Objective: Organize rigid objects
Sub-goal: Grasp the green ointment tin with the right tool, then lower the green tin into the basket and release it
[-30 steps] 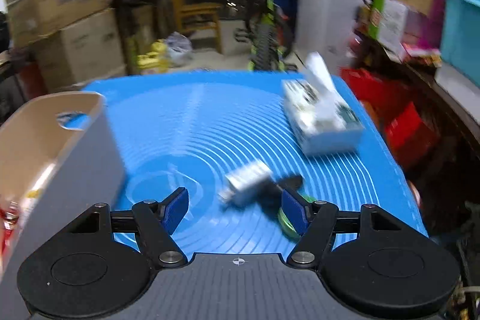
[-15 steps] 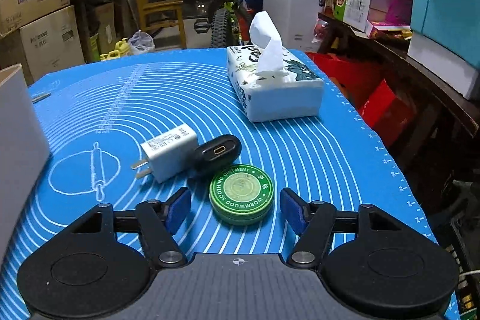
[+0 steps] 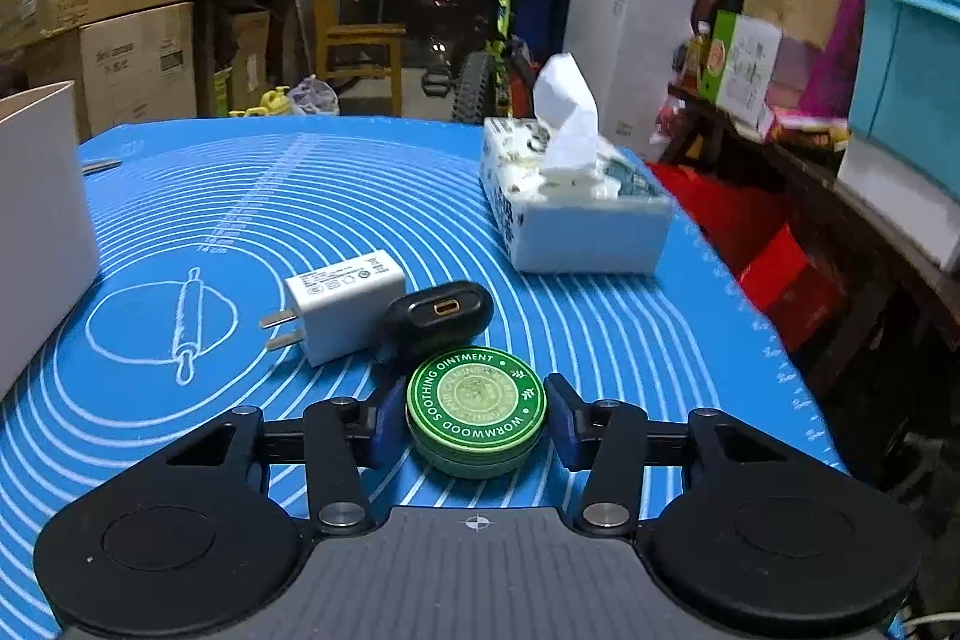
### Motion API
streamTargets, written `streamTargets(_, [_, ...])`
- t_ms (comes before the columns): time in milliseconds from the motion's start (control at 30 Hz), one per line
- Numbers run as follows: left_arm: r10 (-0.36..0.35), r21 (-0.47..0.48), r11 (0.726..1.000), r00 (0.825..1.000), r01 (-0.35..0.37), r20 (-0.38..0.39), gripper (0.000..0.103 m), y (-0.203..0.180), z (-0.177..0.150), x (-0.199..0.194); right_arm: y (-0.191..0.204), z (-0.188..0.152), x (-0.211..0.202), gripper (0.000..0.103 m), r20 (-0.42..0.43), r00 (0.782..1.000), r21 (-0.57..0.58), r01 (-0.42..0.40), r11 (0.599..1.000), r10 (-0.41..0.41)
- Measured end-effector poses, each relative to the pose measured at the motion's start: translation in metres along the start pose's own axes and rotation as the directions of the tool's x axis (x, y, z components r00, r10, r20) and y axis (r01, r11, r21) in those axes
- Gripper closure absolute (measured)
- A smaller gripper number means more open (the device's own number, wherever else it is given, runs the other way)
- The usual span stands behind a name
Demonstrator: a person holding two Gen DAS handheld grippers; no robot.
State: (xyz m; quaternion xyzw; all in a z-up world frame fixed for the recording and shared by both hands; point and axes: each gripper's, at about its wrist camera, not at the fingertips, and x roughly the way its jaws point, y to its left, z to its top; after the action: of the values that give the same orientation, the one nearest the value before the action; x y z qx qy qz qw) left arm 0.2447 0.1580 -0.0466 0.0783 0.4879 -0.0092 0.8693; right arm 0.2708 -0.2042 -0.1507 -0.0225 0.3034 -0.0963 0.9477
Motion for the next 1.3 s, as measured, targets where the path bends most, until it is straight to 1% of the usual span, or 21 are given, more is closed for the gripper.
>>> streamTargets(133, [0.001, -0.004, 1.000, 1.000, -0.001, -0.001, 0.089, 0.000, -0.001, 0.000, -0.002, 0.008, -0.029, 0.049, 0.080, 0.997, 0.006, -0.019, 1.000, 0.019])
streamTargets(267, [0.004, -0.010, 1.000, 1.000, -0.004, 0.001, 0.089, 0.000, -0.001, -0.001, -0.002, 0.028, -0.058, 0.049, 0.151, 0.985, 0.012, -0.086, 0.996, 0.083])
streamTargets(367, [0.005, -0.014, 1.000, 1.000, -0.005, 0.003, 0.089, 0.000, -0.002, -0.001, 0.007, 0.047, -0.077, 0.049, 0.197, 0.970, 0.004, -0.148, 0.989, 0.145])
streamTargets(433, [0.006, -0.013, 1.000, 1.000, -0.005, 0.003, 0.089, 0.000, -0.003, -0.001, 0.018, 0.060, -0.089, 0.049, 0.225, 0.955, -0.015, -0.197, 0.980, 0.195])
streamTargets(533, [0.005, -0.014, 1.000, 1.000, -0.005, 0.003, 0.089, 0.000, -0.003, -0.001, 0.042, 0.077, -0.100, 0.049, 0.234, 0.931, -0.054, -0.274, 0.960, 0.279])
streamTargets(633, [0.005, -0.014, 1.000, 1.000, -0.005, 0.003, 0.089, 0.000, -0.003, -0.001, 0.073, 0.087, -0.108, 0.049, 0.214, 0.903, -0.112, -0.356, 0.928, 0.372])
streamTargets(733, [0.005, -0.013, 1.000, 1.000, -0.005, 0.003, 0.089, -0.001, -0.003, -0.001, 0.110, 0.093, -0.114, 0.049, 0.164, 0.872, -0.186, -0.432, 0.883, 0.461])
streamTargets(867, [0.005, -0.014, 1.000, 1.000, -0.004, 0.003, 0.089, -0.001, -0.003, -0.001, 0.154, 0.090, -0.122, 0.049, 0.108, 0.840, -0.269, -0.490, 0.829, 0.531])
streamTargets(933, [0.006, -0.013, 1.000, 1.000, -0.006, 0.003, 0.089, -0.001, -0.003, -0.001, 0.172, 0.088, -0.125, 0.049, 0.078, 0.832, -0.296, -0.507, 0.810, 0.549])
streamTargets(1000, [0.006, -0.013, 1.000, 1.000, -0.006, 0.002, 0.089, 0.000, -0.003, -0.001, 0.188, 0.085, -0.127, 0.049, 0.046, 0.829, -0.320, -0.517, 0.794, 0.558])
streamTargets(1100, [0.005, -0.014, 1.000, 1.000, -0.005, 0.003, 0.089, -0.001, -0.003, -0.001, 0.206, 0.080, -0.124, 0.049, -0.005, 0.835, -0.350, -0.517, 0.781, 0.550])
streamTargets(1167, [0.006, -0.013, 1.000, 1.000, -0.006, 0.003, 0.089, -0.001, -0.003, -0.001, 0.215, 0.078, -0.119, 0.049, -0.055, 0.839, -0.359, -0.523, 0.773, 0.542])
streamTargets(1300, [0.005, -0.014, 1.000, 1.000, -0.005, 0.003, 0.089, -0.001, -0.003, 0.000, 0.225, 0.073, -0.107, 0.049, -0.165, 0.846, -0.351, -0.531, 0.771, 0.507])
